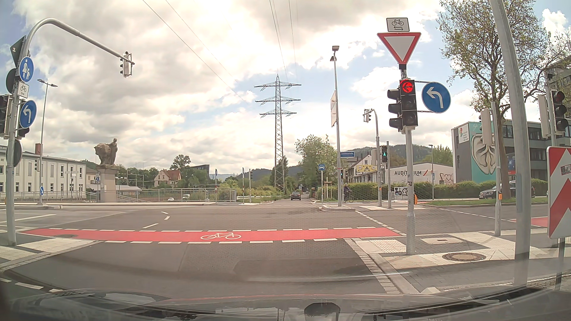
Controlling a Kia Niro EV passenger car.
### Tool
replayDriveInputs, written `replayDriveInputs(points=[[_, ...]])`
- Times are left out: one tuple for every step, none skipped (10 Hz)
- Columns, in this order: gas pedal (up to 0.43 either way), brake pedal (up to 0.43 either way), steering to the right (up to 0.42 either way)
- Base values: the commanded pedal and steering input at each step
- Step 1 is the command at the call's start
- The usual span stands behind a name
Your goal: Follow the waypoints while adhering to traffic rules and regulations
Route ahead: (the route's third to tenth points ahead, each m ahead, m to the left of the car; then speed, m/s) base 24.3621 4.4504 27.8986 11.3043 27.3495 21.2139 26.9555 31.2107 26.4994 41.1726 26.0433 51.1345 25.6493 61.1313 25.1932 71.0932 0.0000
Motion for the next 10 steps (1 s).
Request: replayDriveInputs(points=[[0.000, 0.268, -0.004], [0.000, 0.268, -0.004], [0.000, 0.262, -0.004], [0.000, 0.268, -0.004], [0.000, 0.268, -0.004], [0.000, 0.268, -0.004], [0.000, 0.268, -0.004], [0.000, 0.268, -0.004], [0.000, 0.268, -0.004], [0.000, 0.268, -0.004]])
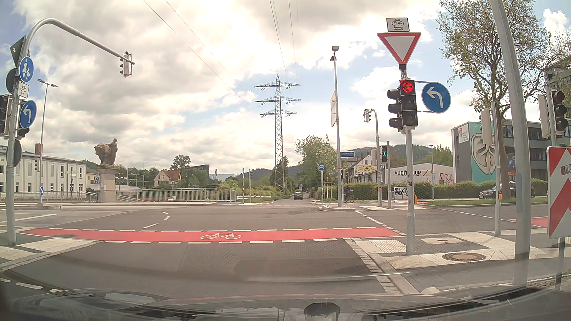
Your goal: Follow the waypoints while adhering to traffic rules and regulations
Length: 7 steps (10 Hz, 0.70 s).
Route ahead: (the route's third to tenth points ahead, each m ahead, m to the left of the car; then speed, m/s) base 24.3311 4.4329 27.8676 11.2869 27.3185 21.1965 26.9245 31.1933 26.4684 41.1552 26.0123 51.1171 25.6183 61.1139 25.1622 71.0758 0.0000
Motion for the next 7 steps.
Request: replayDriveInputs(points=[[0.000, 0.268, -0.004], [0.000, 0.268, -0.004], [0.000, 0.262, -0.004], [0.000, 0.262, -0.004], [0.000, 0.268, -0.004], [0.000, 0.268, -0.004], [0.000, 0.268, -0.004]])
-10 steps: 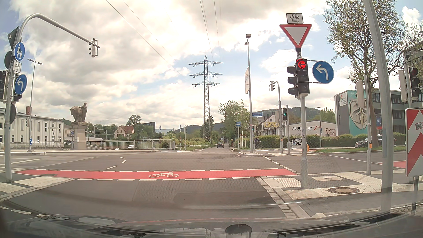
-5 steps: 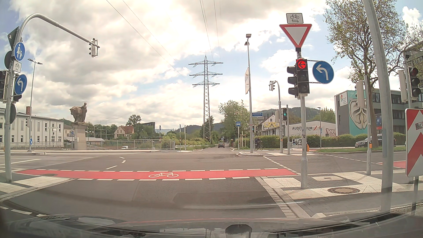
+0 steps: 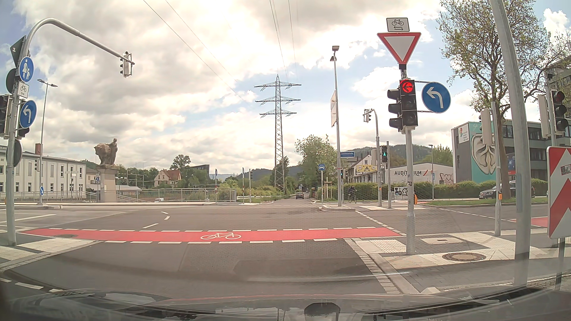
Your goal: Follow the waypoints while adhering to traffic rules and regulations
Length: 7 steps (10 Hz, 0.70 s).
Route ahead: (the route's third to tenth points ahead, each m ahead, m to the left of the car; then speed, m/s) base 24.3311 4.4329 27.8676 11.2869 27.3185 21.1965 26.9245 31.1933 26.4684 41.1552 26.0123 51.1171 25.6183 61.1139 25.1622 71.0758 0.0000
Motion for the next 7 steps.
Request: replayDriveInputs(points=[[0.000, 0.268, -0.004], [0.000, 0.268, -0.004], [0.000, 0.268, -0.004], [0.000, 0.262, -0.004], [0.000, 0.262, -0.004], [0.000, 0.268, -0.004], [0.000, 0.262, -0.004]])
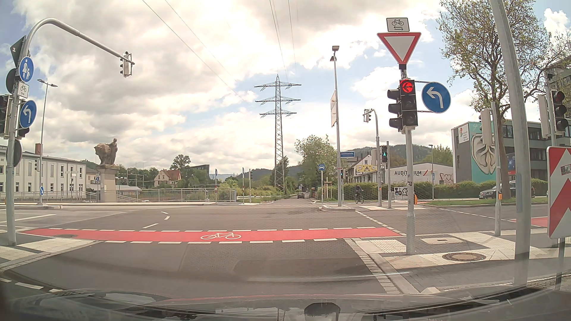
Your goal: Follow the waypoints while adhering to traffic rules and regulations
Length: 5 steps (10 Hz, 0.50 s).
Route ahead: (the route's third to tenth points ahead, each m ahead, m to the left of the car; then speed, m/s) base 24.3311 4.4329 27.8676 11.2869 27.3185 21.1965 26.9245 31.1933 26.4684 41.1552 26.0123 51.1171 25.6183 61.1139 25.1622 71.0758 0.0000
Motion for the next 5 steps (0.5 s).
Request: replayDriveInputs(points=[[0.000, 0.268, -0.004], [0.000, 0.268, -0.004], [0.000, 0.268, -0.004], [0.000, 0.268, -0.004], [0.000, 0.262, -0.004]])
